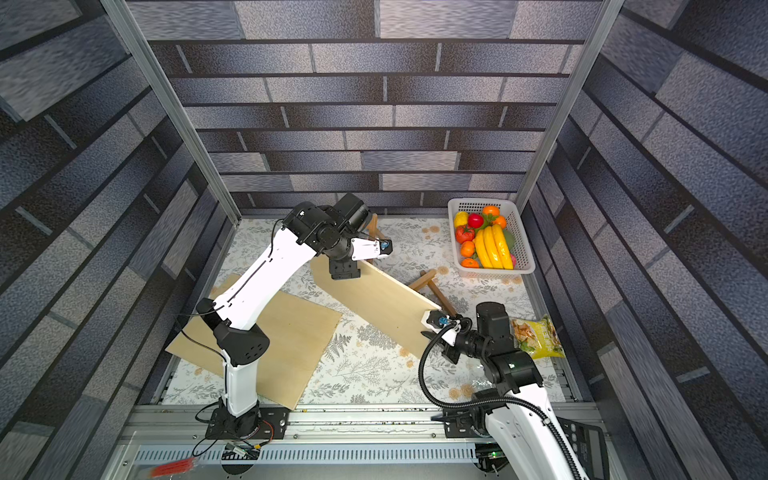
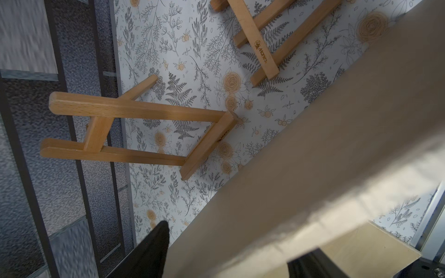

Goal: Assemble the easel
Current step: Pick up the drawing board from the center of the board, then place the drawing board on the easel.

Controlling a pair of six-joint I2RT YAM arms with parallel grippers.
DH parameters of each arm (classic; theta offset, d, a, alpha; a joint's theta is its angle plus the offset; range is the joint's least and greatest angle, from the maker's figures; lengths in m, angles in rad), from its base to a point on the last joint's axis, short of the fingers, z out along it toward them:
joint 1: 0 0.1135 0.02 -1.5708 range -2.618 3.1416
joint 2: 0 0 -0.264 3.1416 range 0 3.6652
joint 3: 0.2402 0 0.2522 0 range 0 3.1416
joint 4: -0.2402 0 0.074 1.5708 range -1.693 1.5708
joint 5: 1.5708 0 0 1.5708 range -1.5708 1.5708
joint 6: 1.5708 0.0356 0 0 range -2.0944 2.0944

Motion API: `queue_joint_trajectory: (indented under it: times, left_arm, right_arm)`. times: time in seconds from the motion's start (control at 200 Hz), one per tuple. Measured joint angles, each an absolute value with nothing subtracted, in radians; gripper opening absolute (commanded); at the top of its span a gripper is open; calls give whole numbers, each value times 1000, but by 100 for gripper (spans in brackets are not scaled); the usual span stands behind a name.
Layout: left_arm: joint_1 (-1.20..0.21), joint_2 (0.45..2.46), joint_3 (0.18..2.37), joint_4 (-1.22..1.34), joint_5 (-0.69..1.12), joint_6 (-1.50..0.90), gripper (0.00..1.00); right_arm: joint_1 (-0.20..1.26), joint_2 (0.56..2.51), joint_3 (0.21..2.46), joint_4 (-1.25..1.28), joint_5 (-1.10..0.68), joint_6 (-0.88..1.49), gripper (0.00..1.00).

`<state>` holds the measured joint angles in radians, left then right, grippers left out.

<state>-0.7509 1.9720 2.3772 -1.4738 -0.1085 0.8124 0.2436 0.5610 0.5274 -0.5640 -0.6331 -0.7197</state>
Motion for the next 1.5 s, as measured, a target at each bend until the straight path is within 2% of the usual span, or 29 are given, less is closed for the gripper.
queue_joint_trajectory:
  times: [0.145, 0.331, 0.797, 1.047, 1.503]
  left_arm:
    - [-750, 1963, 2379, -1497, -112, 875, 22]
    - [-754, 1905, 2320, -1591, -104, 1079, 0]
    - [-714, 1898, 2334, -1592, -116, 1070, 0]
    - [-704, 1895, 2498, -1592, -204, 1082, 0]
    - [-678, 1895, 2622, -1589, -328, 1104, 0]
  right_arm:
    - [245, 562, 523, -540, -620, -737, 0]
    - [235, 607, 498, -400, -533, -847, 0]
    - [274, 778, 535, -258, -538, -827, 0]
    - [327, 863, 600, -105, -484, -761, 0]
    - [364, 1048, 764, 40, -406, -751, 0]
